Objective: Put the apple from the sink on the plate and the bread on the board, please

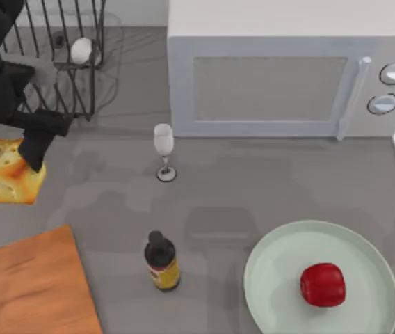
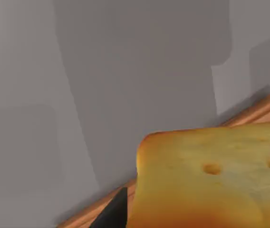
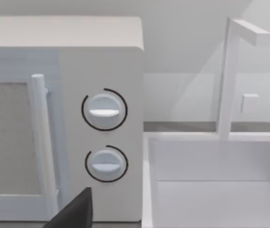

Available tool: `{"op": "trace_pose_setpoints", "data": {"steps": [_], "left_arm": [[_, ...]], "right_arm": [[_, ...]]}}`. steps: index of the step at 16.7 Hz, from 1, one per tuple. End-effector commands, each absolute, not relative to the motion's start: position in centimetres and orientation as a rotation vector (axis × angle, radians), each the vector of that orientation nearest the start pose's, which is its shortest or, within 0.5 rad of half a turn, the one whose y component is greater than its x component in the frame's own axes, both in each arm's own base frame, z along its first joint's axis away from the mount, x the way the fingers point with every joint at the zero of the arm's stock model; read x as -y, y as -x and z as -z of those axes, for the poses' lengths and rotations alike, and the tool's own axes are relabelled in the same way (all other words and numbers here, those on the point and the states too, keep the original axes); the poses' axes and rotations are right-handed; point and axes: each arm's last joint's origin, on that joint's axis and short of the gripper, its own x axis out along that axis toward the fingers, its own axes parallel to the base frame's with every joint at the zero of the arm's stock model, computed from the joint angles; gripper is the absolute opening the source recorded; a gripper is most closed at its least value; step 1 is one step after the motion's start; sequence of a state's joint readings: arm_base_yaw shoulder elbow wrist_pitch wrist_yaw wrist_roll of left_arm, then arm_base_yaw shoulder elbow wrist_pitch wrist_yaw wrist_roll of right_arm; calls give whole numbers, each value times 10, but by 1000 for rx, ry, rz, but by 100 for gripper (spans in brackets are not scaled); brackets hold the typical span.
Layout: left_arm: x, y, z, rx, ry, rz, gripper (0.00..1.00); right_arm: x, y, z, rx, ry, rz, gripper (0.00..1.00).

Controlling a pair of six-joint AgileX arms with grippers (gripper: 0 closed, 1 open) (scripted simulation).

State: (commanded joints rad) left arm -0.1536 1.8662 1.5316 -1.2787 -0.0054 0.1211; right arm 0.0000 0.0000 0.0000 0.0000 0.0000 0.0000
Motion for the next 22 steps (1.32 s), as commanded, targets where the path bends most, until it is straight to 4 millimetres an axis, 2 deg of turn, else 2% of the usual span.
{"op": "trace_pose_setpoints", "data": {"steps": [6,9,12,17,22], "left_arm": [[47,-295,-218,-1669,295,-405,0],[45,-268,-214,-1608,544,-718,0],[42,-244,-213,-1498,756,-951,0],[37,-215,-211,-1337,987,-1142,0],[36,-211,-211,-1309,1024,-1166,0]], "right_arm": [[1,-106,-160,0,0,0,100],[1,-106,-160,0,0,0,100],[1,-106,-160,0,0,0,100],[1,-106,-160,0,0,0,100],[1,-106,-160,0,0,0,100]]}}
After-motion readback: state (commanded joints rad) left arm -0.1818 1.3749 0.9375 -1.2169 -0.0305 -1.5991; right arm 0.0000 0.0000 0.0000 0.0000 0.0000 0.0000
